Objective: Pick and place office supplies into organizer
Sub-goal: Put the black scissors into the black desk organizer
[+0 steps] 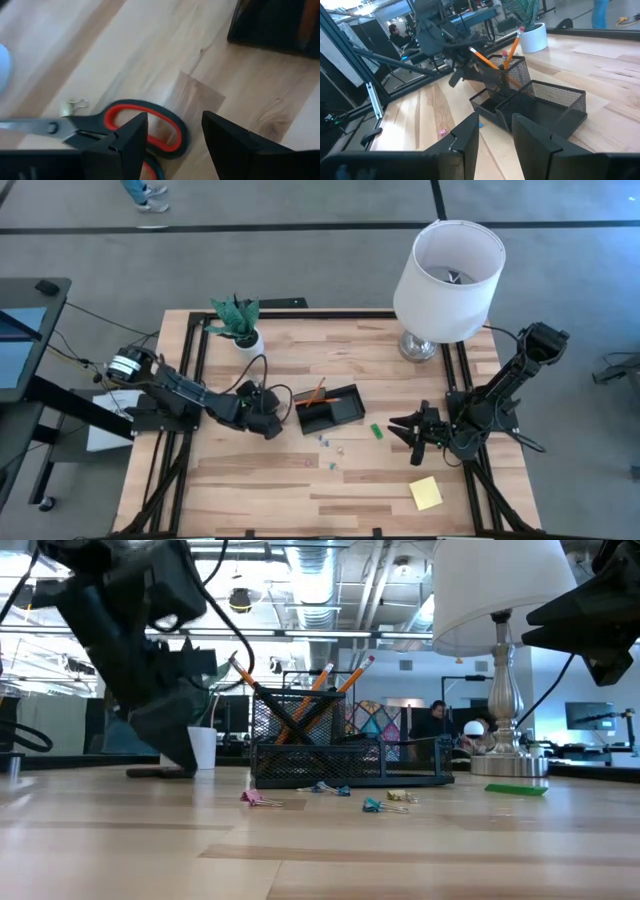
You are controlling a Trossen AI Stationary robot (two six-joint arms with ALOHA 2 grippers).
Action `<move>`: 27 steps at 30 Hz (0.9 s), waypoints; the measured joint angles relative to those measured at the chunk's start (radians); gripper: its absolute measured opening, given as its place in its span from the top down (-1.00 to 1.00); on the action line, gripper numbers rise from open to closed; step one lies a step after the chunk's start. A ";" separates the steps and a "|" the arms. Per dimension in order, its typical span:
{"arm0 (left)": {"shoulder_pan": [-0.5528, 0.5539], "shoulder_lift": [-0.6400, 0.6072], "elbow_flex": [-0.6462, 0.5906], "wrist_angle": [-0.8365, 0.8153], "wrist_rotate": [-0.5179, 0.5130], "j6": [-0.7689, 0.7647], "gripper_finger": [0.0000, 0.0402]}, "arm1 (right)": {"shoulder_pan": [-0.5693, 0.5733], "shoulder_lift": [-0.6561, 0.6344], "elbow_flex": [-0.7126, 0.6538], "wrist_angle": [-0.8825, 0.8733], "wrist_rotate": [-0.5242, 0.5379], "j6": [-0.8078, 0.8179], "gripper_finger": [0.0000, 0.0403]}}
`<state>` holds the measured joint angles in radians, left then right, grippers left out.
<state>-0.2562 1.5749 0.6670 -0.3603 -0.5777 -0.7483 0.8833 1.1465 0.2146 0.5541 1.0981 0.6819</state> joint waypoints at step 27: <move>-0.031 0.154 0.000 0.074 -0.078 -0.318 0.68 | 0.000 0.000 0.000 0.004 0.000 0.001 0.44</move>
<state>-0.2869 1.7287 0.6674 -0.2868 -0.6559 -1.0660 0.8833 1.1465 0.2146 0.5579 1.0977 0.6826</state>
